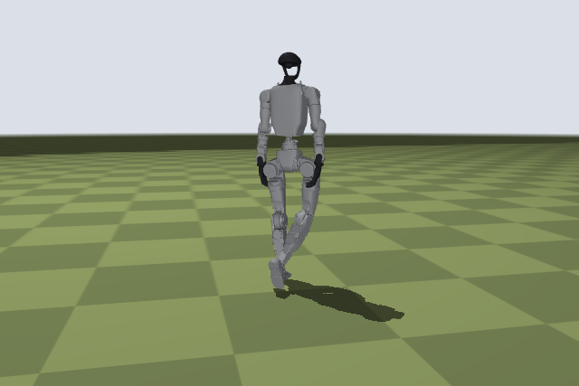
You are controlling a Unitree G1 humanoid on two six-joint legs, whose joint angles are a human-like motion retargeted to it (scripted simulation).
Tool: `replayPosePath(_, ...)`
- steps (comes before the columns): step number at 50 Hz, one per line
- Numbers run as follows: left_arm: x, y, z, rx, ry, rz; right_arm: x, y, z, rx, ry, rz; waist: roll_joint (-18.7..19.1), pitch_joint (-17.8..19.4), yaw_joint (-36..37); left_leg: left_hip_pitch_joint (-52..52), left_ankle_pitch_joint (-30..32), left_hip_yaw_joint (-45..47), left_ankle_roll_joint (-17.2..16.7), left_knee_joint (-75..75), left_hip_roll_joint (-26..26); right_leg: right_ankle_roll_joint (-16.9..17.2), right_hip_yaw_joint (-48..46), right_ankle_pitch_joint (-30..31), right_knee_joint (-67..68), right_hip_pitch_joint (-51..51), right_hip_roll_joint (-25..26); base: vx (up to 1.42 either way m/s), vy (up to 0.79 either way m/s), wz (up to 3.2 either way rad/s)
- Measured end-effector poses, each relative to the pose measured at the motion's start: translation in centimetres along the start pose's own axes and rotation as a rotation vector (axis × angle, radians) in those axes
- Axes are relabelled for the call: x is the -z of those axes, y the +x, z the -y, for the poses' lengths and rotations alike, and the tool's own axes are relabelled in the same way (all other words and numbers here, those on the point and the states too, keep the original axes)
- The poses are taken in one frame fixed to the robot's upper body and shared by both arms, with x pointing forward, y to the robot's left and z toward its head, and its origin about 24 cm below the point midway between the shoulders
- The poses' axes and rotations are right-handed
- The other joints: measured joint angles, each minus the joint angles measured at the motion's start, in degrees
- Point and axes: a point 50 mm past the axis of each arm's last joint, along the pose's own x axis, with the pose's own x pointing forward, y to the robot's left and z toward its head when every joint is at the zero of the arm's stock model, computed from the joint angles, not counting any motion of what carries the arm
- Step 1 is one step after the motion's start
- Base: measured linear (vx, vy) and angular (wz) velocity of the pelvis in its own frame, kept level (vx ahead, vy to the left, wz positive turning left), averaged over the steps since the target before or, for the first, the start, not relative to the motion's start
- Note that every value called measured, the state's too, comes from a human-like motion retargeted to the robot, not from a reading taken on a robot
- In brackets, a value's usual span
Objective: Walk run
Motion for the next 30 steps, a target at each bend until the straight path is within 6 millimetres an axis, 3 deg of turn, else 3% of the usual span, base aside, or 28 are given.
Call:
replayPosePath(4,-11.7,-1.2,-0.2,0.024,0.147,0.391,4.9,1.1,-4.5,-0.132,-0.029,-0.083,1.21,0.90,-8.34,7.81,-0.07,-6.21,0.01,-5.92,-3.43,4.30,0.30,-10.49,-9.36,-9.77,-3.30,1.00,-0.28,1.68)
replayPosePath(8,-20.2,-4.7,-0.6,0.070,0.252,0.658,9.5,1.1,-7.7,-0.265,-0.096,-0.196,0.17,0.95,-14.55,15.33,-2.99,-8.19,0.51,-8.59,-6.92,5.02,-3.12,-12.57,-27.62,-15.49,-11.28,0.97,-0.38,0.99)
replayPosePath(10,-22.8,-6.4,-1.0,0.073,0.290,0.749,11.4,0.8,-8.6,-0.309,-0.119,-0.267,-0.22,1.28,-17.29,19.21,-4.73,-9.44,0.30,-8.78,-7.86,6.02,-1.55,-15.53,-36.76,-17.82,-12.47,0.99,-0.50,0.57)
replayPosePath(13,-24.6,-7.9,-2.2,0.038,0.288,0.825,12.9,0.4,-8.8,-0.338,-0.130,-0.357,0.26,0.52,-16.82,23.05,-4.64,-7.06,-1.93,-8.35,-7.62,8.74,-0.05,-16.59,-47.33,-20.38,-11.53,0.98,-0.55,-0.53)
replayPosePath(15,-24.2,-7.7,-2.5,0.005,0.252,0.829,13.3,0.2,-8.6,-0.352,-0.100,-0.388,1.01,-0.35,-17.55,24.79,-1.08,-7.32,-4.83,-6.42,-7.18,3.50,-6.54,-15.31,-44.78,-20.69,-12.62,1.06,-0.60,-0.23)
replayPosePath(17,-22.4,-6.5,-2.3,-0.011,0.189,0.789,12.8,0.3,-8.1,-0.345,-0.044,-0.380,1.45,-2.01,-18.76,25.37,8.16,-7.66,-9.52,-3.09,-6.82,0.69,-11.53,-17.05,-38.32,-20.32,-15.02,1.26,-0.75,0.47)
replayPosePath(18,-21.0,-5.5,-2.0,-0.005,0.163,0.750,12.5,0.3,-7.9,-0.336,-0.010,-0.362,1.93,-2.72,-20.12,25.47,15.23,-8.22,-11.90,-0.36,-5.97,0.13,-12.77,-14.33,-36.80,-19.65,-15.93,1.30,-0.81,0.62)
replayPosePath(20,-17.0,-3.5,-1.3,0.019,0.117,0.637,11.0,0.6,-6.9,-0.303,0.044,-0.286,2.06,-4.14,-20.11,23.95,29.83,-5.69,-16.74,7.41,-4.71,-1.97,-3.37,-16.02,-31.90,-19.07,-14.32,1.18,-0.73,-0.11)
replayPosePath(22,-11.6,-1.7,-1.2,0.028,0.104,0.468,8.4,0.8,-5.1,-0.239,0.060,-0.180,2.99,-2.26,-19.05,18.37,34.57,-3.99,-19.16,27.21,-0.15,-5.11,-2.16,-20.85,-29.09,-15.04,-9.52,1.09,-0.69,-1.16)
replayPosePath(23,-9.1,-1.2,-1.6,0.021,0.108,0.376,6.4,0.7,-3.6,-0.181,0.056,-0.123,3.90,-0.86,-18.57,15.02,34.57,-3.77,-19.41,37.87,2.88,-5.68,-5.84,-21.87,-28.68,-12.33,-8.03,0.93,-0.64,-1.36)
replayPosePath(25,-3.8,-0.7,-1.8,0.029,0.148,0.183,1.5,0.3,0.0,0.016,0.056,0.010,-0.55,-2.57,-19.35,11.13,34.57,-4.29,-16.29,38.33,-3.76,-5.30,-2.33,-21.46,-32.41,-8.57,-10.65,0.81,-0.60,-1.27)
replayPosePath(27,2.2,-0.9,-1.9,0.022,0.231,-0.024,-4.0,-1.0,2.8,0.231,0.073,0.161,-1.85,-2.88,-18.64,5.68,26.37,-4.30,-13.09,41.99,-4.71,-4.91,2.04,-21.75,-34.23,-5.07,-8.18,1.04,-0.61,-1.89)
replayPosePath(30,10.6,-2.2,0.1,0.012,0.298,-0.283,-11.7,-4.5,5.9,0.418,0.081,0.438,-3.53,-2.39,-15.01,-2.81,13.88,-2.70,-8.48,43.32,-2.72,-4.60,8.79,-20.12,-38.31,0.59,-5.32,0.99,-0.45,-2.78)
